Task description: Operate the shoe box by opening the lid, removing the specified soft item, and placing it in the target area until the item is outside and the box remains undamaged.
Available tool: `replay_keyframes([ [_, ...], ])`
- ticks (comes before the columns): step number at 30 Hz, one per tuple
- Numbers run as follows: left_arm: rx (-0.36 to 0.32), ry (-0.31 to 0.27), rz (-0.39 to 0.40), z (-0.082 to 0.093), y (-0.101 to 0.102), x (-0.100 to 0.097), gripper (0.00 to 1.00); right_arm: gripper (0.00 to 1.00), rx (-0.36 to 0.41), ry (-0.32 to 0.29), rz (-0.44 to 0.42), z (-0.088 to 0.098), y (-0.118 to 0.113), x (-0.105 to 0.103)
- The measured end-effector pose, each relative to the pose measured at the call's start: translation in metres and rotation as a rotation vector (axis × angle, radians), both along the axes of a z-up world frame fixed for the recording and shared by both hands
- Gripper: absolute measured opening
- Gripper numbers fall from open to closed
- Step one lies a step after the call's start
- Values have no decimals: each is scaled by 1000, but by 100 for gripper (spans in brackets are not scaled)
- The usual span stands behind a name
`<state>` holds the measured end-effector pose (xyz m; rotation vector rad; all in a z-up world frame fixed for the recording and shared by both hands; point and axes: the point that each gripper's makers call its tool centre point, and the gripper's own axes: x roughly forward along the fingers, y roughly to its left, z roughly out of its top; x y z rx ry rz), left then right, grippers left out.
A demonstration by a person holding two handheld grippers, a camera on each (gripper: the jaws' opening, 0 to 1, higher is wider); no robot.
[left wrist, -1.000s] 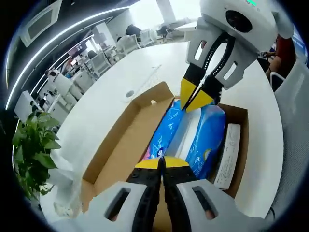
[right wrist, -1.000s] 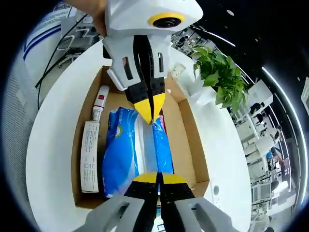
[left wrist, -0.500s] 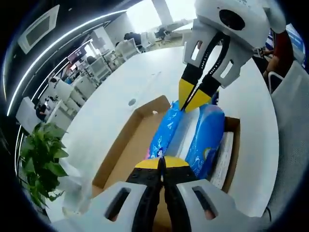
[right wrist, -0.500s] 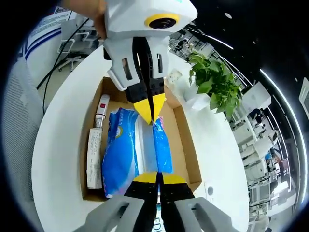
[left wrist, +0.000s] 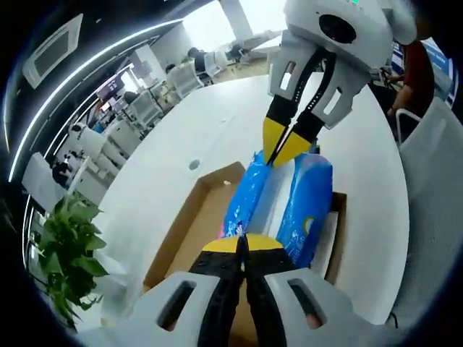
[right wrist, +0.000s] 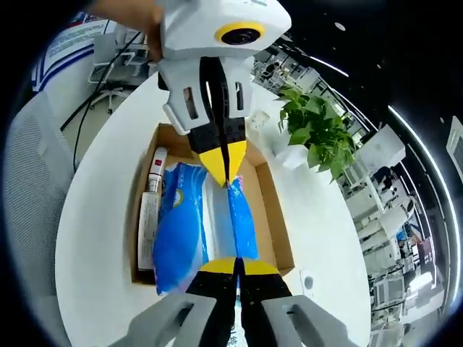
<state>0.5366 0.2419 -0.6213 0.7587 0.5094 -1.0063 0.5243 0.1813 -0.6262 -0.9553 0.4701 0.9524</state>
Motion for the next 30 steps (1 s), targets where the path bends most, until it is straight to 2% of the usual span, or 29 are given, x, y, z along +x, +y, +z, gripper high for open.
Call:
replay_keyframes([
  [11, -3, 9, -29, 9, -24, -8, 0, 0, -4, 1, -17, 10, -24, -8],
  [30, 2, 15, -88, 15, -73, -17, 0, 0, -2, -6, -59, 14, -72, -19],
])
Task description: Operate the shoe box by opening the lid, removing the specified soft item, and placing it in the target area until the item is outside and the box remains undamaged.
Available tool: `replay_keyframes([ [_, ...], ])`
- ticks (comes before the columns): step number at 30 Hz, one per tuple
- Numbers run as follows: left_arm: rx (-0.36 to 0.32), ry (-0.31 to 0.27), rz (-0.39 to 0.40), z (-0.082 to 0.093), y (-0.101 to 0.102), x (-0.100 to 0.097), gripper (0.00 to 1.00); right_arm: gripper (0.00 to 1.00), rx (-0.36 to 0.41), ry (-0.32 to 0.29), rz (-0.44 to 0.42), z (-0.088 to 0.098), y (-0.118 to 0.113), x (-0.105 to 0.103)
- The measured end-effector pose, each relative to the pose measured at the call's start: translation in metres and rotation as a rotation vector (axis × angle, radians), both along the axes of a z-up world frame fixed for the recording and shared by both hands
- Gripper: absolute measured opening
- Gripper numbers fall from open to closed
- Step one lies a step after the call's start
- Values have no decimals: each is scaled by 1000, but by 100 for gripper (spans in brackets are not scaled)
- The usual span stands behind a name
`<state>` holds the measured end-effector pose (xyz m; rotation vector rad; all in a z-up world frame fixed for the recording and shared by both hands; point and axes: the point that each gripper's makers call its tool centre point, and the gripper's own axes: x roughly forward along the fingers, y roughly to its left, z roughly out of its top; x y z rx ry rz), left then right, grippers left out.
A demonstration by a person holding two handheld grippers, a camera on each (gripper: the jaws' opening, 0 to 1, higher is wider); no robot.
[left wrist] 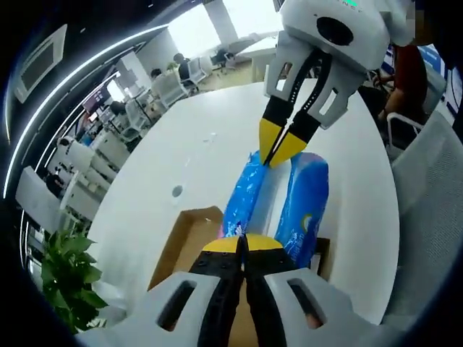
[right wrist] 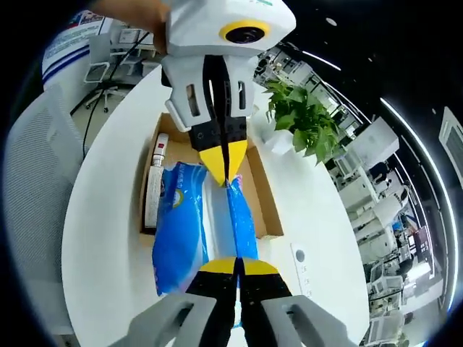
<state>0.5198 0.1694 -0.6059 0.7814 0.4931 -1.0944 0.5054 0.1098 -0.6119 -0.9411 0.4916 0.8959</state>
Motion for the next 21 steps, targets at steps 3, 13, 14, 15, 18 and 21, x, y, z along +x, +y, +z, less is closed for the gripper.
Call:
replay_keyframes([
  [3, -3, 0, -9, 1, -9, -1, 0, 0, 2, -2, -9, 1, -8, -2],
  [13, -3, -1, -35, 1, -33, -6, 0, 0, -7, -6, -31, 1, -34, -5],
  [14, -4, -2, -38, 1, -36, -7, 0, 0, -7, -7, -34, 2, -36, -5],
  [15, -4, 0, -40, 1, -38, -8, 0, 0, -5, -6, -38, 2, -38, -5],
  [18, -2, 2, -47, 1, -45, -9, 0, 0, -8, -9, -41, 2, -44, -6],
  [21, -2, 1, -51, 2, -53, -10, 0, 0, -12, -11, -45, 3, -52, -7],
])
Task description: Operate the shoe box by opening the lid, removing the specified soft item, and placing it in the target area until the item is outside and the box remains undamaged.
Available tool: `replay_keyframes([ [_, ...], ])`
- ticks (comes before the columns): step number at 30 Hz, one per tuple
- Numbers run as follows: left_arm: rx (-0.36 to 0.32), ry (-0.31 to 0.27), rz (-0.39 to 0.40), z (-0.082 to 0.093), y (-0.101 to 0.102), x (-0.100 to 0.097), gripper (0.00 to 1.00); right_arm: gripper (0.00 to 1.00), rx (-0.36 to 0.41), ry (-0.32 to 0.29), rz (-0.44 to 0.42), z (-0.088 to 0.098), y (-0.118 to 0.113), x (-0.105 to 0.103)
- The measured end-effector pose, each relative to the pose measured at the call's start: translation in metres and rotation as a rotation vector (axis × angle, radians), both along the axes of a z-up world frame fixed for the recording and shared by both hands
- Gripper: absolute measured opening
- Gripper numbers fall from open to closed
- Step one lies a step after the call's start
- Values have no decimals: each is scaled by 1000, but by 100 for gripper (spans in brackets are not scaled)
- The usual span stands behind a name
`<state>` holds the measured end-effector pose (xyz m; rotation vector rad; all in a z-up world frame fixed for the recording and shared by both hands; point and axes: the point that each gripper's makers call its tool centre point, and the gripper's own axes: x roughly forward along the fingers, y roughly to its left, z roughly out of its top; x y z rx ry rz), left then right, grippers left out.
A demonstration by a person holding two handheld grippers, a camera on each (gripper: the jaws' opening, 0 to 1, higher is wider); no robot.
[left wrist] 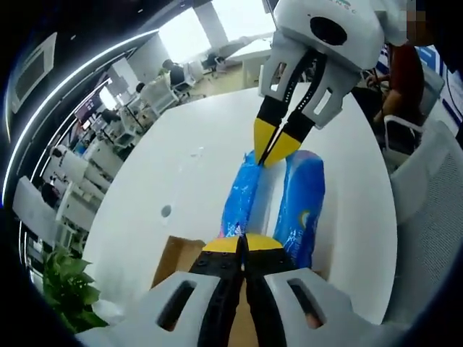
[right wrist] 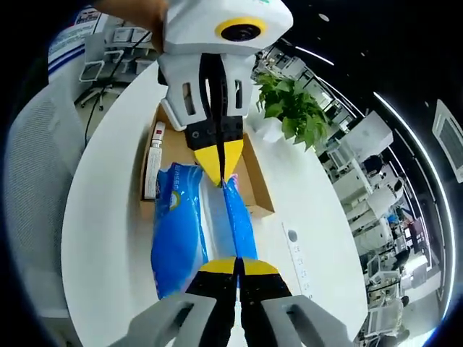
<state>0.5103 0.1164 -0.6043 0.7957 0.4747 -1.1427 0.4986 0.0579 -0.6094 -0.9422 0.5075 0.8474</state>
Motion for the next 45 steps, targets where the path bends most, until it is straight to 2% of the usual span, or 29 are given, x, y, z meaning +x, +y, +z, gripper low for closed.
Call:
replay_keyframes([
  [15, -3, -11, -31, 0, -39, 0, 0, 0, -22, -16, -21, -5, -39, -1],
  [34, 2, -3, -91, -12, -98, -1, 0, 0, -60, -27, -29, -15, -97, -1],
  [45, 5, 11, -115, -25, -124, 3, 0, 0, -94, -34, -24, -26, -123, 3],
])
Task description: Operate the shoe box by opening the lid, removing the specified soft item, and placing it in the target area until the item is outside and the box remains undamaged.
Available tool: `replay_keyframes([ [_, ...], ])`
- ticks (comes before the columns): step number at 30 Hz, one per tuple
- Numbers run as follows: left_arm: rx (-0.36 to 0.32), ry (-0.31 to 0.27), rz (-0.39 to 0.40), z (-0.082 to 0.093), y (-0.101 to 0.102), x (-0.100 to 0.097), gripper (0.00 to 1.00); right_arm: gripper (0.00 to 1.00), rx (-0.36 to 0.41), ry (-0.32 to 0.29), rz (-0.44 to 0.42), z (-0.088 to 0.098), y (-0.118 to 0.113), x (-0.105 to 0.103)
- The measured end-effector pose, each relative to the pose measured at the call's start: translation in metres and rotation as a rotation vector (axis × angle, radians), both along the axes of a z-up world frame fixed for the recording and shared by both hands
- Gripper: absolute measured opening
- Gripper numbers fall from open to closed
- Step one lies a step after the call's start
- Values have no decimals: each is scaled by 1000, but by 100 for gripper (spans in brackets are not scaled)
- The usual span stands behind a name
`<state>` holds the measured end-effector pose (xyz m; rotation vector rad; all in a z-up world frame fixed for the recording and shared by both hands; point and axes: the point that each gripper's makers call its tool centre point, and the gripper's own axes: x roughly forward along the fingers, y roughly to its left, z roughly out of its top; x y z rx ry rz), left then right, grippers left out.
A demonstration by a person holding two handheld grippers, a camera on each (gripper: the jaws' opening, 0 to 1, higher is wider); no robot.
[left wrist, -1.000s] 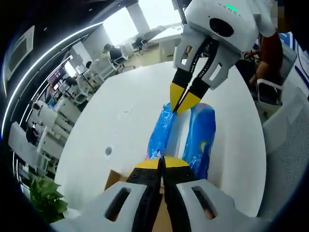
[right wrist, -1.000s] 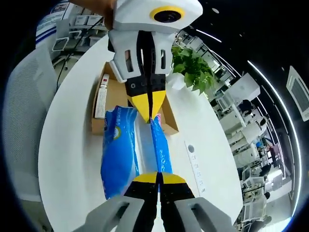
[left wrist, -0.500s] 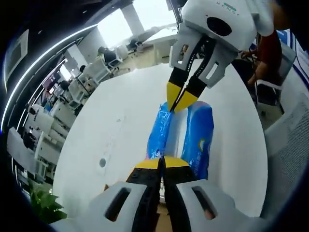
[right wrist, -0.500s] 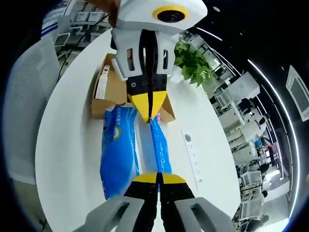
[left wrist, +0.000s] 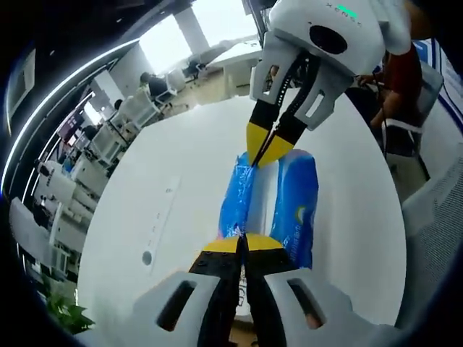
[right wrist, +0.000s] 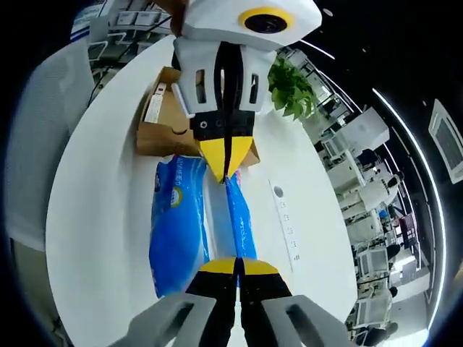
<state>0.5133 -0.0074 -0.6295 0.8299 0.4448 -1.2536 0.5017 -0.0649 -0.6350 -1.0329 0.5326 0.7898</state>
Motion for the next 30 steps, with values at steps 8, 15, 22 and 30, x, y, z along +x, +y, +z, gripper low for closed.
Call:
replay_keyframes([
  [8, -1, 14, -12, -10, -18, 3, 0, 0, -16, 8, -8, -10, -18, 2],
  [15, 7, 21, -38, -23, -33, 6, 0, 0, -32, 17, -11, -23, -34, 6],
  [22, 13, 39, -50, -37, -44, 9, 0, 0, -57, 32, 9, -37, -43, 10],
  [30, 21, 63, -56, -55, -54, 11, 0, 0, -81, 51, 24, -52, -54, 13],
])
